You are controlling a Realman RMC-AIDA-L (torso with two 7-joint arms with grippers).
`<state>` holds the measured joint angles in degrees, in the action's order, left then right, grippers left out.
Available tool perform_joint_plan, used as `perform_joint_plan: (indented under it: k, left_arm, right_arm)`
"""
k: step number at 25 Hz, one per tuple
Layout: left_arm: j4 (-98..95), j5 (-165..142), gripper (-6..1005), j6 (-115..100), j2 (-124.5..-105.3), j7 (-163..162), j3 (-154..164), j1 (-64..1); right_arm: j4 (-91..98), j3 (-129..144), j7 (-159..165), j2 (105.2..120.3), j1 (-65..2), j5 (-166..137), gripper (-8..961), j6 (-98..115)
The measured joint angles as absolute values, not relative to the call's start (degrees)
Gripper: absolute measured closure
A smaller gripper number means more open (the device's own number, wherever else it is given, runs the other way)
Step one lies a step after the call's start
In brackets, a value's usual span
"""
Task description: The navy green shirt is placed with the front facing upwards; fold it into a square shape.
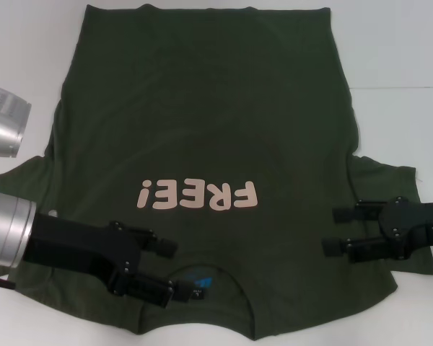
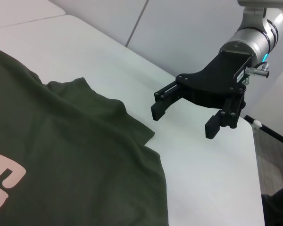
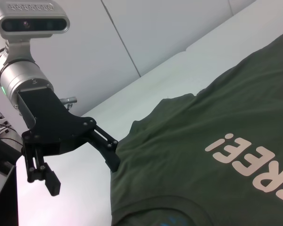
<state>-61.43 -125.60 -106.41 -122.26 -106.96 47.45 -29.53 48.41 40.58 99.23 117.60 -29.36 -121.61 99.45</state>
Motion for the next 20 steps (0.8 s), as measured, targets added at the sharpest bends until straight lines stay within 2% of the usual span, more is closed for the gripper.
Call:
perform_joint_plan:
  k: [20]
  left_arm:
    - [-61.4, -125.6, 65, -106.8, -122.26, -107.0, 47.9, -29.9]
  right_arm:
    - [48.4, 40.6, 99.3, 117.51, -29.4, -121.7, 27, 99.5]
